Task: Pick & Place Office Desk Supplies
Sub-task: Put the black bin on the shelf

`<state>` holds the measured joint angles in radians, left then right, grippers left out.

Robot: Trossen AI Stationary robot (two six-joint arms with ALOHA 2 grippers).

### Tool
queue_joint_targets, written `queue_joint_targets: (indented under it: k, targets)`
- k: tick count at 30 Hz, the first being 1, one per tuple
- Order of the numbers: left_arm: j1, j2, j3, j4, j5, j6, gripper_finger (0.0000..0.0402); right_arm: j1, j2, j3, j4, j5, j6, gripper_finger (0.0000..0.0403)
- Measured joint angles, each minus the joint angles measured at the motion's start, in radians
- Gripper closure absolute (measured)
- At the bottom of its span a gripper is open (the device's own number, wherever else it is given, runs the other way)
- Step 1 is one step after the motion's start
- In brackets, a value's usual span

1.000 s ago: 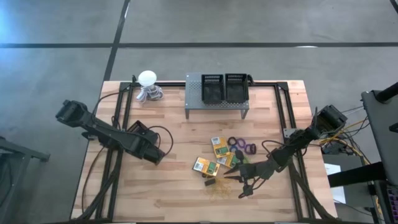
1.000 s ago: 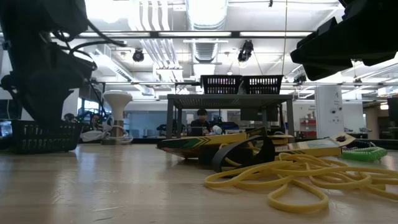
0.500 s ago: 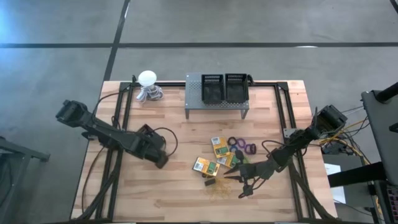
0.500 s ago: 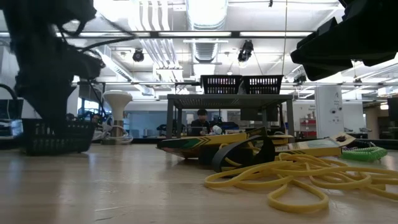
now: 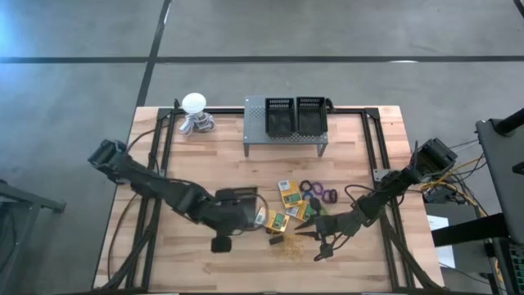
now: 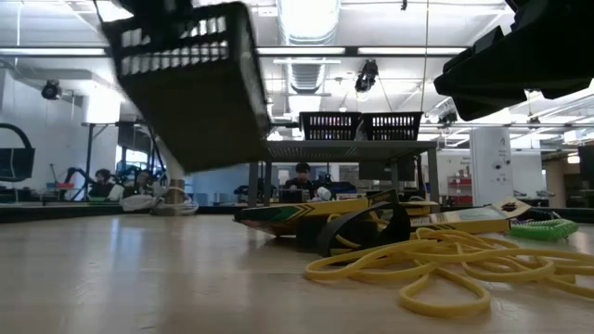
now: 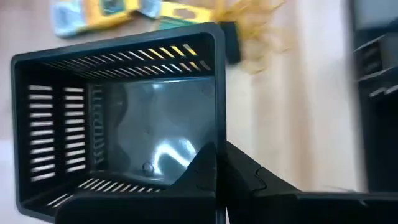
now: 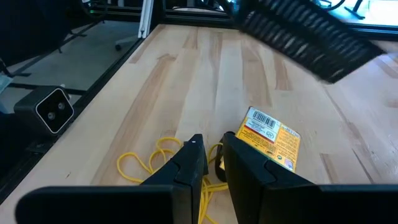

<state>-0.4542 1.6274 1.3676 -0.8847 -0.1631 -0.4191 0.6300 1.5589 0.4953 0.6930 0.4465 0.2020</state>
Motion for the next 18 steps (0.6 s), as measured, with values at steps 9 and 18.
queue_joint_targets:
  k: [9, 18]
  targets:
    - [0.256, 0.196, 0.433, -0.584, -0.196, 0.331, 0.0389, 0.0, 0.0, 0.0, 0.0, 0.0, 0.0, 0.0346]
    - [0.587, 0.184, 0.46, -0.52, -0.234, 0.639, 0.0388, 0.0, 0.0, 0.0, -0.001, -0.001, 0.003, 0.0346]
